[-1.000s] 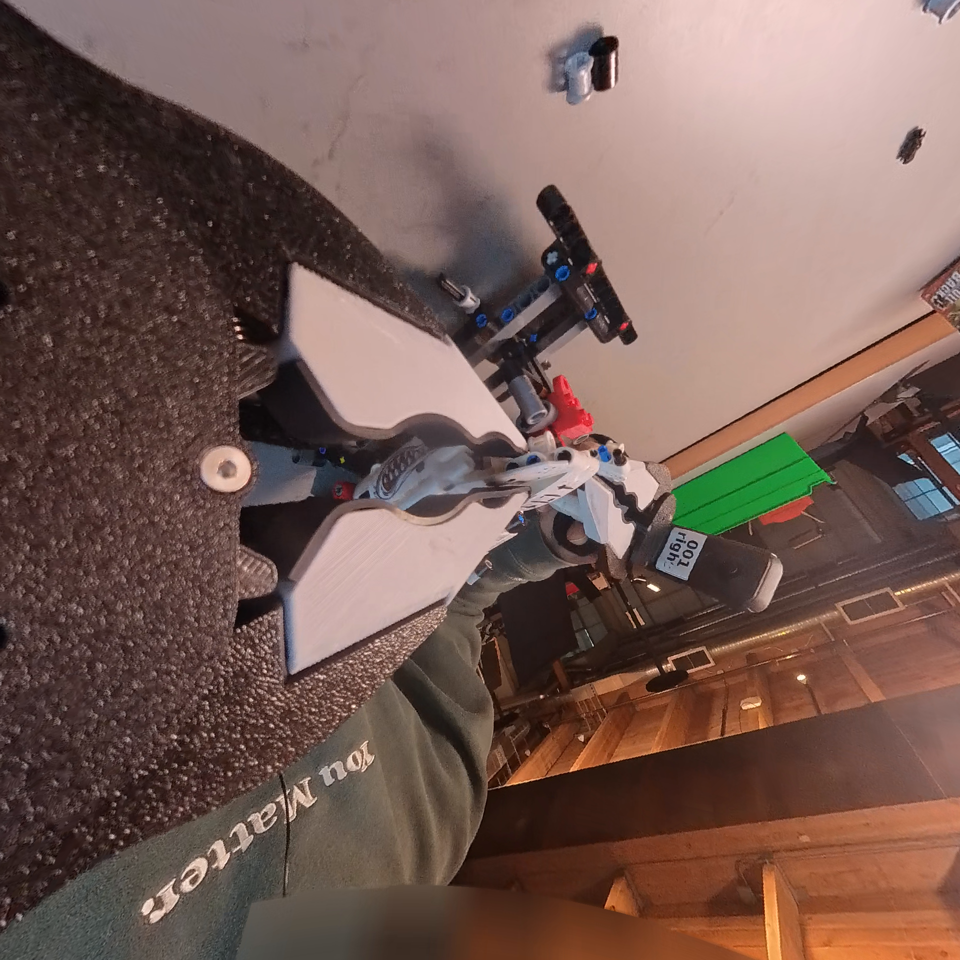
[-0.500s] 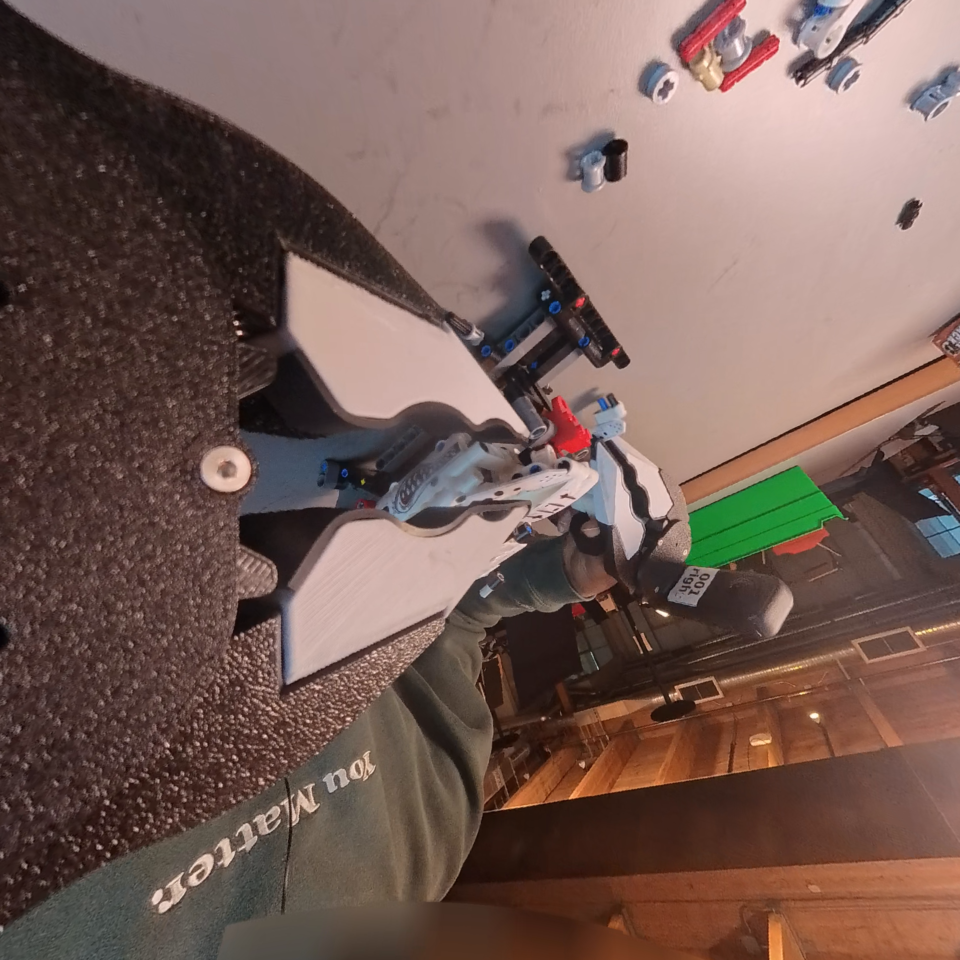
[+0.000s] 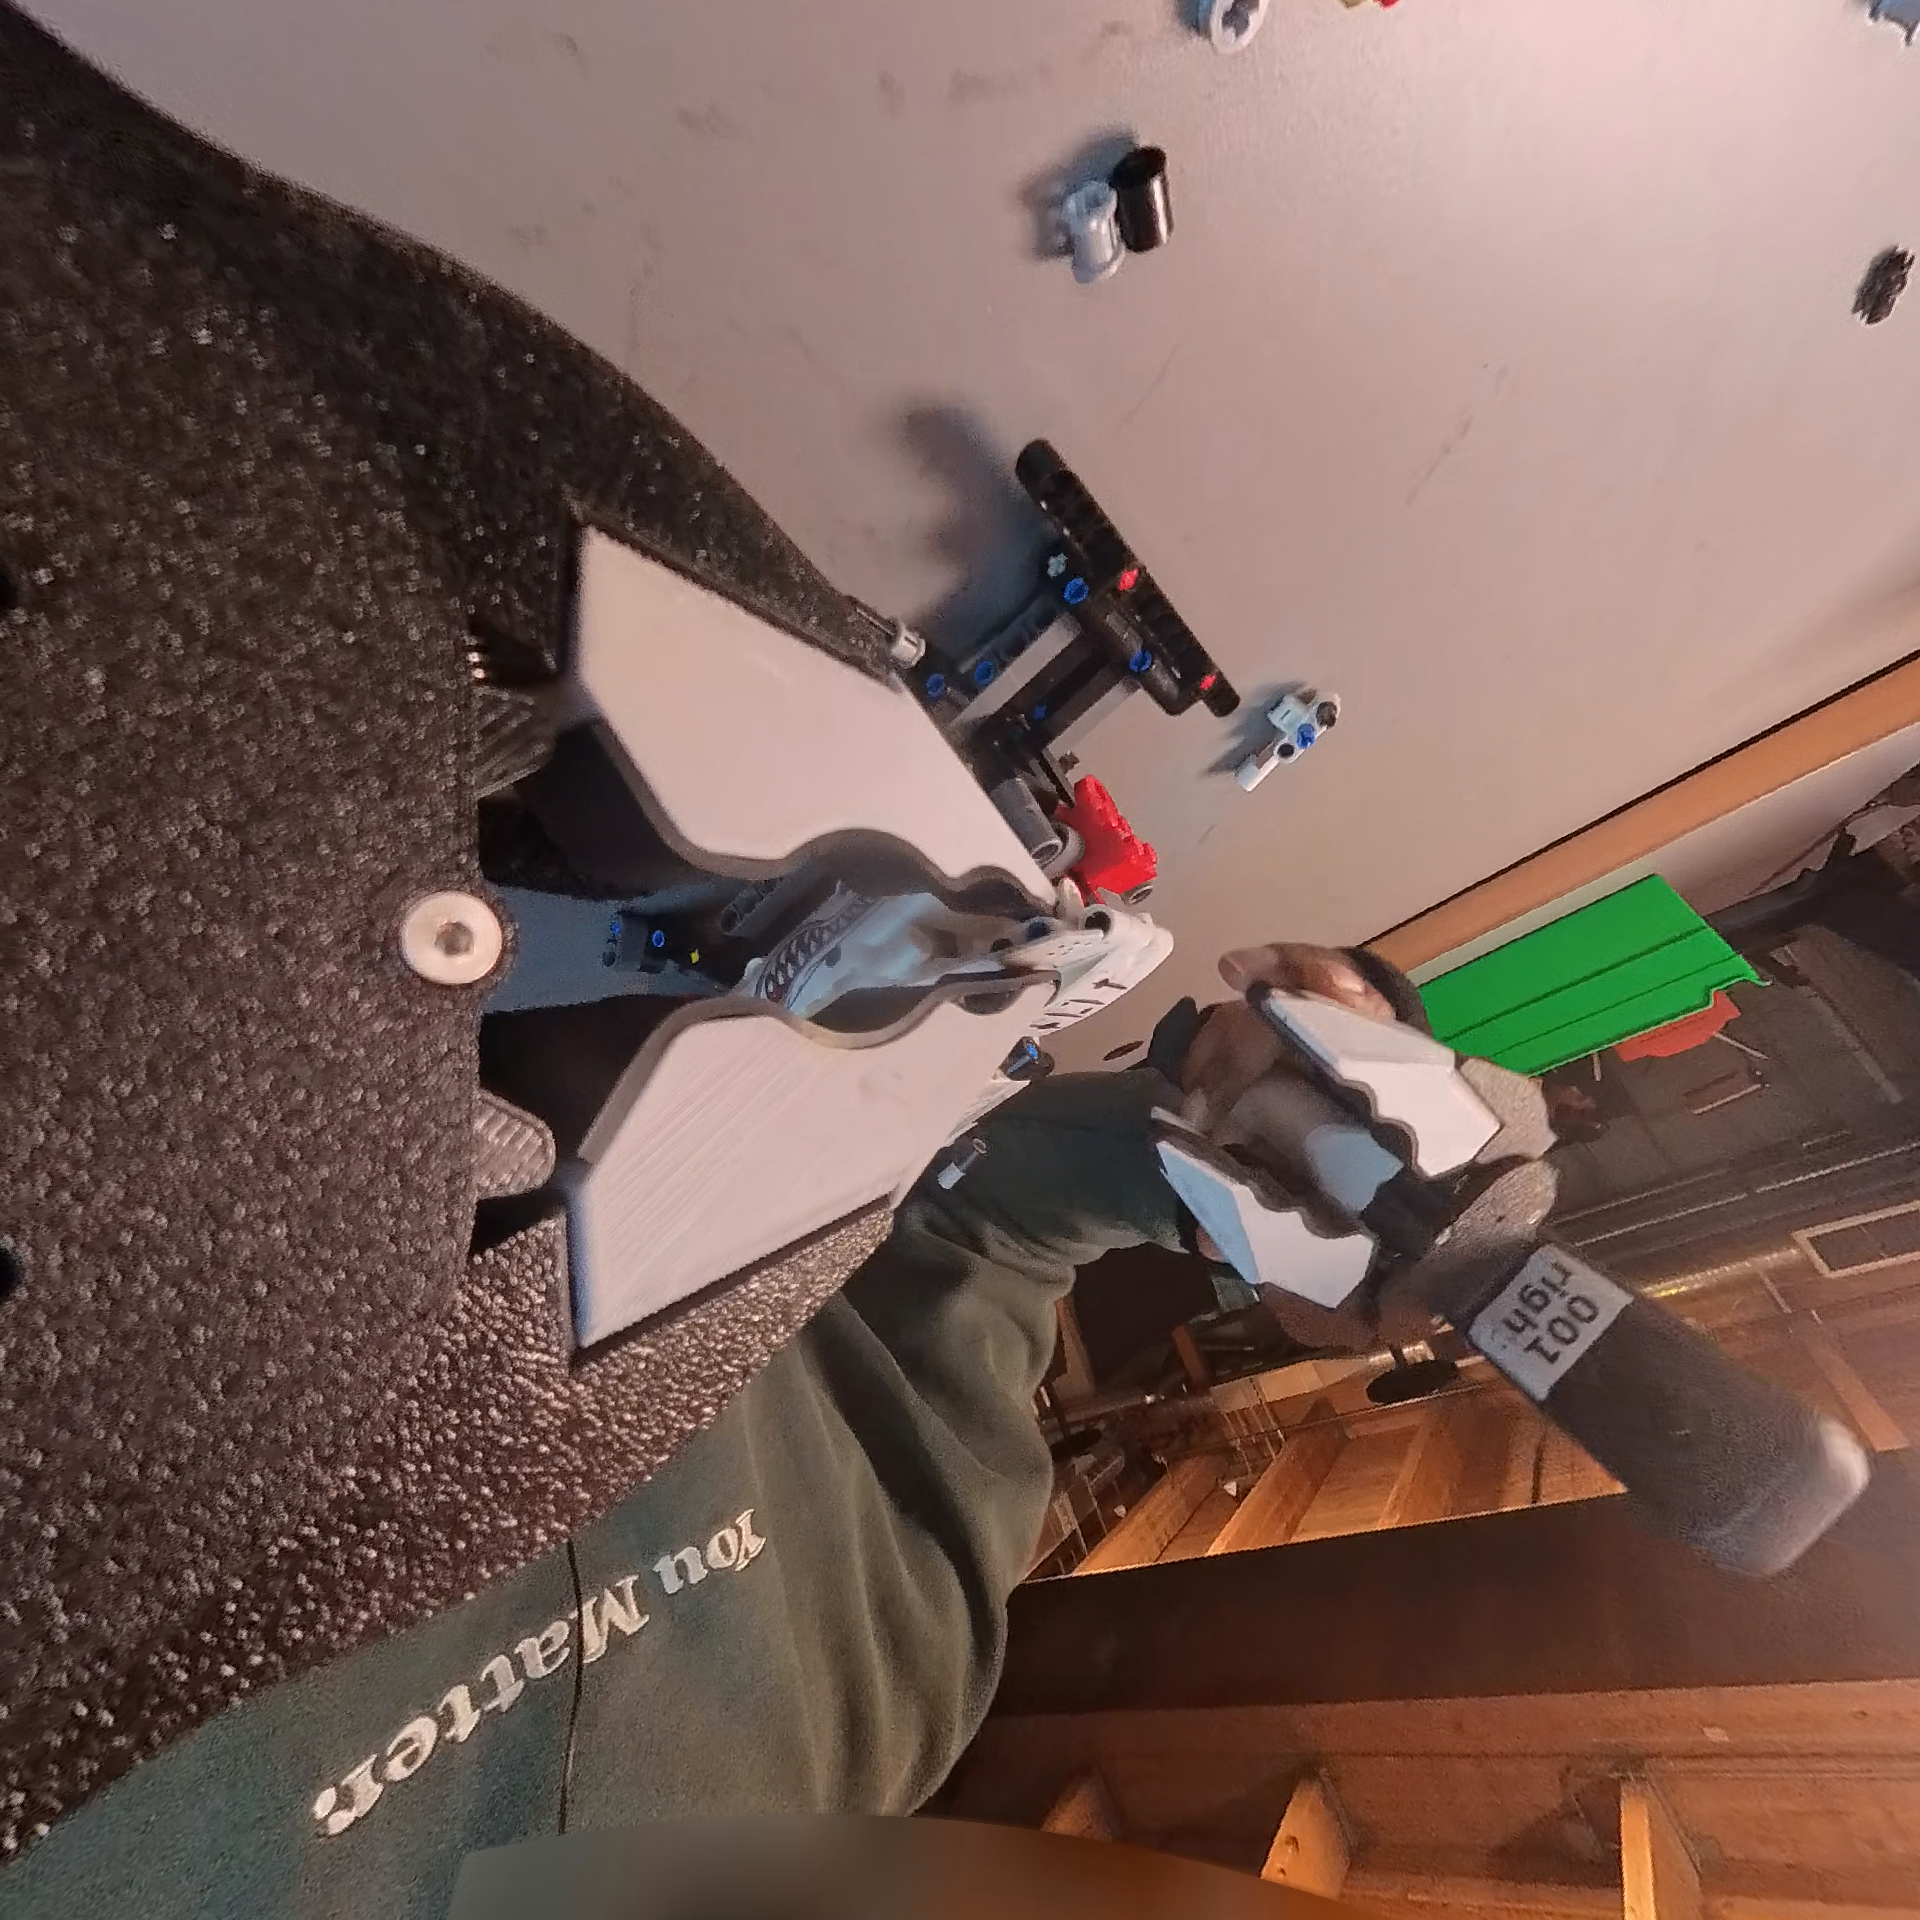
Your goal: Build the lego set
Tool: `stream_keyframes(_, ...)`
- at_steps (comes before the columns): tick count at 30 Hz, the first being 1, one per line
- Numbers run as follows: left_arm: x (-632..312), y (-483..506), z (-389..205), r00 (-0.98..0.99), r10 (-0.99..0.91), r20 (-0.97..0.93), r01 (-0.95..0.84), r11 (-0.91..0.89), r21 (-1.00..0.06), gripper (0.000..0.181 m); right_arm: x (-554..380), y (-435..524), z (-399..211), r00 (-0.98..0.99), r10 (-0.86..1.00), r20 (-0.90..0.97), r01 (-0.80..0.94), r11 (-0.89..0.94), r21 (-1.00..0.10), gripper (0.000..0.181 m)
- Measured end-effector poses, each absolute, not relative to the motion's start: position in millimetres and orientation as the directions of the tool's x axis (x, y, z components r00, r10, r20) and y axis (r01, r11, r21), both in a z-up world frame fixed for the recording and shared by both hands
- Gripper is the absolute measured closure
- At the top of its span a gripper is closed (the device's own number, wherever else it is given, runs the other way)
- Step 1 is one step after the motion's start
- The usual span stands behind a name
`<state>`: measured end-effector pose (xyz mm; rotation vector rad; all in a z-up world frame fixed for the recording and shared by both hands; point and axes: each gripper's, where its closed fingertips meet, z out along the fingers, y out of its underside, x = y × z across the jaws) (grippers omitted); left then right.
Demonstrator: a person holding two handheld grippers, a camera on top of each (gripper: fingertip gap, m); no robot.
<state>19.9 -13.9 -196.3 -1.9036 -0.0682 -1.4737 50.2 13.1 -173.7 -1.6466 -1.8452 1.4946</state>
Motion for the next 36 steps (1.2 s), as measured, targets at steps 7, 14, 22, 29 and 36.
stream_keyframes(7, 42.8, -30.8, -163.4, 0.423, -0.542, 0.726, 0.326, -0.656, -0.680, 0.176, 31.9, -25.3, -167.8, -0.473, 0.669, -0.573, 0.661, -0.160, -0.733, 0.153)
stream_keyframes(14, 52.0, -30.7, -160.3, 0.436, -0.566, 0.700, 0.298, -0.643, -0.705, 0.176, 44.6, -29.8, -162.7, -0.486, 0.638, -0.597, 0.715, -0.102, -0.691, 0.163)
stream_keyframes(22, 55.4, -35.4, -171.5, 0.431, -0.556, 0.711, 0.275, -0.669, -0.690, 0.176, 55.4, -33.0, -174.0, -0.480, 0.534, -0.697, 0.810, -0.037, -0.586, 0.173)
stream_keyframes(29, 48.7, -35.1, -191.4, 0.372, -0.461, 0.806, 0.347, -0.736, -0.582, 0.176, 52.9, -34.7, -195.7, -0.472, 0.559, -0.681, 0.804, -0.044, -0.593, 0.174)
stream_keyframes(36, 40.7, -31.6, -184.3, 0.345, -0.454, 0.821, 0.395, -0.724, -0.566, 0.176, 54.8, -29.6, -174.3, -0.587, 0.769, -0.253, 0.542, 0.141, -0.828, 0.144)
